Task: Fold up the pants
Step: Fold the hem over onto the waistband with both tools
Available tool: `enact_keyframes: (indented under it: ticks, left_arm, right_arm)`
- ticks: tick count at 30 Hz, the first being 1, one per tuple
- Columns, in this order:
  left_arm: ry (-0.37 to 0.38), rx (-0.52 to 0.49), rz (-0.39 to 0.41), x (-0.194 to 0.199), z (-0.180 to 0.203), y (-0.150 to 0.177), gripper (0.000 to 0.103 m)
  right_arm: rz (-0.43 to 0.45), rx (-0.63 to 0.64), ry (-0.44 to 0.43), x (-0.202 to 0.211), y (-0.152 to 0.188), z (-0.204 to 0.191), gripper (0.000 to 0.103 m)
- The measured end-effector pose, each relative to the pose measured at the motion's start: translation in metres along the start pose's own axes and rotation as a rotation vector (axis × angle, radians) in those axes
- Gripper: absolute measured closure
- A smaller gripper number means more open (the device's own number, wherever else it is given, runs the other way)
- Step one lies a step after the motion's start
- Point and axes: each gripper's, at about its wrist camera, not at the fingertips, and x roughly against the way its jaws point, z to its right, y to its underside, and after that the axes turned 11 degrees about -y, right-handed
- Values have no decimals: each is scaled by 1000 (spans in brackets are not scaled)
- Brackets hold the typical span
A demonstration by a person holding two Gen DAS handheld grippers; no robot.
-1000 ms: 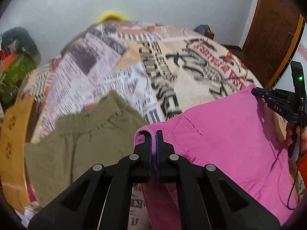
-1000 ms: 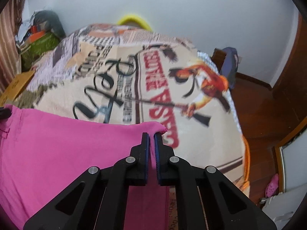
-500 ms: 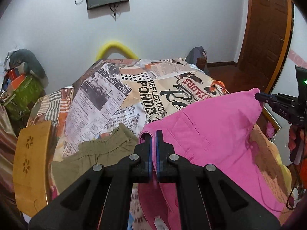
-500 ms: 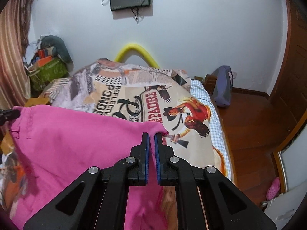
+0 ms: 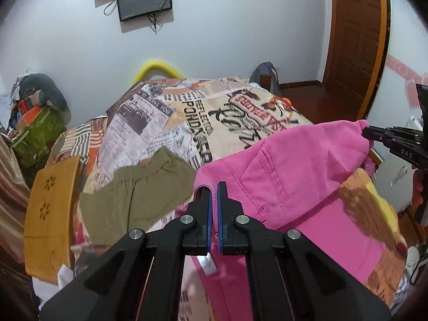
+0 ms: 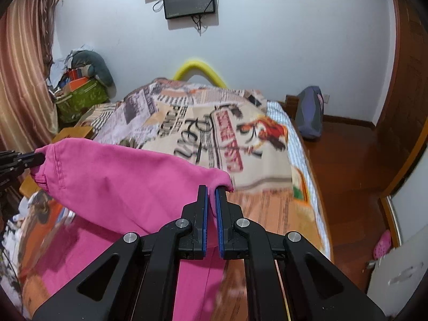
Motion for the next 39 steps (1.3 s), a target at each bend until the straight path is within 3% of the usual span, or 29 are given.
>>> enact_keyframes:
  ticks: [9,12,17,25,31,39]
  left_arm:
    - [32,-66,-103,5,29,76,100]
    - [51,-42,-136,9,27,96,95]
    - [66,-14,-156,24,16,109,84]
    - [88,-63,-77,51,15,87,59]
    - [122,-201,-62,35,43,56,43]
    - [186,-361,-138,-11,78,51,42]
  right_arm:
    - [-170,8,-17,-7,75,-15,97]
    - [-226,43,10,-10,94,-20,91]
    - [-230,76,23,6,110,-27,75]
    - [-147,128,-20,29,95,-44,52]
    - [-171,183,-86,6,79,-57,51]
    - [-280,315,-128,-40,79,-71,51]
